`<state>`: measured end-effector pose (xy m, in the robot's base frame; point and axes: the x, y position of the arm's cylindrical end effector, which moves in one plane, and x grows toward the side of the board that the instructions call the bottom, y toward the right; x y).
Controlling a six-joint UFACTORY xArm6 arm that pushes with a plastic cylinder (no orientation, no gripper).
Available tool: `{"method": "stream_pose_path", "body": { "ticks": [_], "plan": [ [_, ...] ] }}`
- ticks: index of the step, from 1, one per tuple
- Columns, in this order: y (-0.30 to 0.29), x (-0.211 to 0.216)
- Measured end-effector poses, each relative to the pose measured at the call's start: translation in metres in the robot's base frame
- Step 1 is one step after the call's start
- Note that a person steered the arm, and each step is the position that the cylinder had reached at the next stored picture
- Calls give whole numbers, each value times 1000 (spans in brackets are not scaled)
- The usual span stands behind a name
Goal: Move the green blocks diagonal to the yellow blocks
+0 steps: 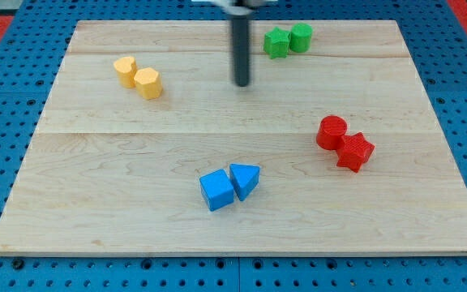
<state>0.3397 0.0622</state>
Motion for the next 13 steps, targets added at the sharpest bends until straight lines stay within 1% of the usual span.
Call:
{"method": "stream_pose_path", "body": {
  "ticks": [1, 2, 3, 4, 5, 6, 7, 8, 9, 10, 11, 12, 13],
  "plan": [
    [116, -30],
    [173, -71],
    [106, -108],
    [45, -116],
    [-28, -97],
    [-79, -81],
    [-81, -37],
    [-104, -11],
    [-98, 13],
    [-62, 59],
    [-82, 76],
    [-108, 64],
    [-110, 36]
  ]
}}
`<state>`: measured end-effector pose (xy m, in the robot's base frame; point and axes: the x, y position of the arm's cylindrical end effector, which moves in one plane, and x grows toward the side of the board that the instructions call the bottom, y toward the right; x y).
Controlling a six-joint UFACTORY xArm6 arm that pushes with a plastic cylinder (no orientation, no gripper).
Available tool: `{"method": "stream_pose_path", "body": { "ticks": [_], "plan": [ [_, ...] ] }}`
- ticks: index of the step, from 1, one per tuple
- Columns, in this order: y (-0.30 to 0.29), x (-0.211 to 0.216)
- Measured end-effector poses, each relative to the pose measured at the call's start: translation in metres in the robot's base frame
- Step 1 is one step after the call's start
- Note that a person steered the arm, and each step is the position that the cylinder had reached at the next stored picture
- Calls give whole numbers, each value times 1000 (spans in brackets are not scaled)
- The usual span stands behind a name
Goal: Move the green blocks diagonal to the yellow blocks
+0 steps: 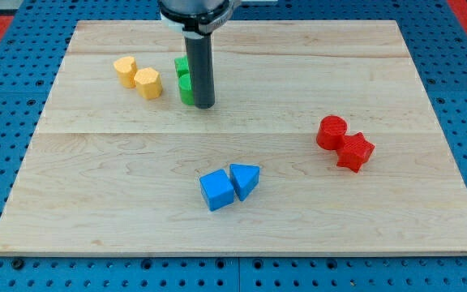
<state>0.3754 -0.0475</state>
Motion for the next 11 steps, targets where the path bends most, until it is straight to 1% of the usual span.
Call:
{"method": "stream_pose_path", "body": {
  "ticks": [3, 4, 5, 6, 7, 8, 9, 10, 11],
  "plan": [
    [-6, -84],
    [-82, -109],
    [-131, -122],
    [-59, -86],
    [8, -33],
    [-12, -6],
    [3, 47],
    [52, 53],
    [20, 78]
  ]
}}
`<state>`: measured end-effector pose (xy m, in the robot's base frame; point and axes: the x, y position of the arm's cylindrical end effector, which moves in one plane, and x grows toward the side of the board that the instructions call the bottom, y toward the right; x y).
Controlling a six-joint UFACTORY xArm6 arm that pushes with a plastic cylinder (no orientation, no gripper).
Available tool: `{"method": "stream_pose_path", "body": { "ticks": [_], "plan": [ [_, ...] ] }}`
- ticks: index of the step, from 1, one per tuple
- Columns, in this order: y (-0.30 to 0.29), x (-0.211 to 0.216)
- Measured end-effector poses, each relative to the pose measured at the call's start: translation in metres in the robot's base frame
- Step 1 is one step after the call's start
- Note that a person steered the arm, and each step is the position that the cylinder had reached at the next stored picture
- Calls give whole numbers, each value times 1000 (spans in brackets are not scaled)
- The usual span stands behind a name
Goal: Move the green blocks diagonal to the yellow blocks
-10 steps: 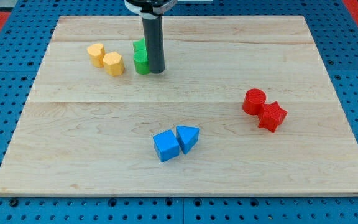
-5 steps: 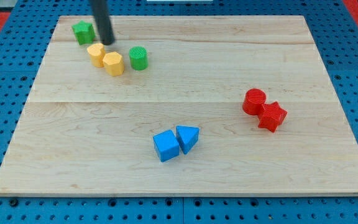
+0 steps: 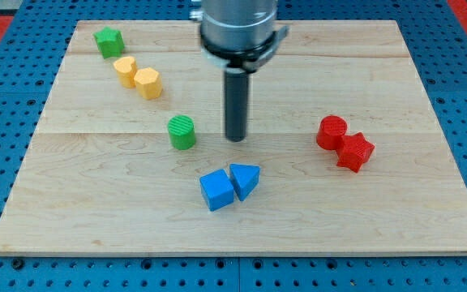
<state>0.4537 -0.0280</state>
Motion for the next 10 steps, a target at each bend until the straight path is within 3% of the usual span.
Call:
{"method": "stream_pose_path", "body": {
  "ticks": [2, 3, 5, 6, 7, 9, 10],
  "plan": [
    [-120, -23],
    [-116, 24],
    [-155, -63],
    [-164, -64],
    [-193, -32],
    [-212, -70],
    [-202, -67]
  ]
}}
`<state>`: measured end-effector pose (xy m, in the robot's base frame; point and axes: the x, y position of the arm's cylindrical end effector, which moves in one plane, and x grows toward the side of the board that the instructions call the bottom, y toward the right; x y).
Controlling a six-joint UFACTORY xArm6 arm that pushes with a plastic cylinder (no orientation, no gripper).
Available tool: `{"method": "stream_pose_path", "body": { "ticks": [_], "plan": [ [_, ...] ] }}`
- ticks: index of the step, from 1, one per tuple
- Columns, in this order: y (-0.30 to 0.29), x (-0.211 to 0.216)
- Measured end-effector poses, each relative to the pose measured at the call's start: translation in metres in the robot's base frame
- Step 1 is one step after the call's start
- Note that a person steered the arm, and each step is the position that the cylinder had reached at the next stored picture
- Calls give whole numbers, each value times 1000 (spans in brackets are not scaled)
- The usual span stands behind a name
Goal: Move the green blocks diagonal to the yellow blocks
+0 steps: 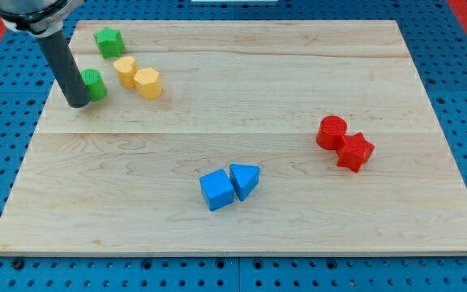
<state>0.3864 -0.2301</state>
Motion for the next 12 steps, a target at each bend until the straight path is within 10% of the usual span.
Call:
{"method": "stream_pose_path", "body": {
  "ticks": [2, 5, 8, 12],
  "plan": [
    [-27, -60],
    [-33, -16],
    [-14, -126],
    [-17, -65]
  ]
}}
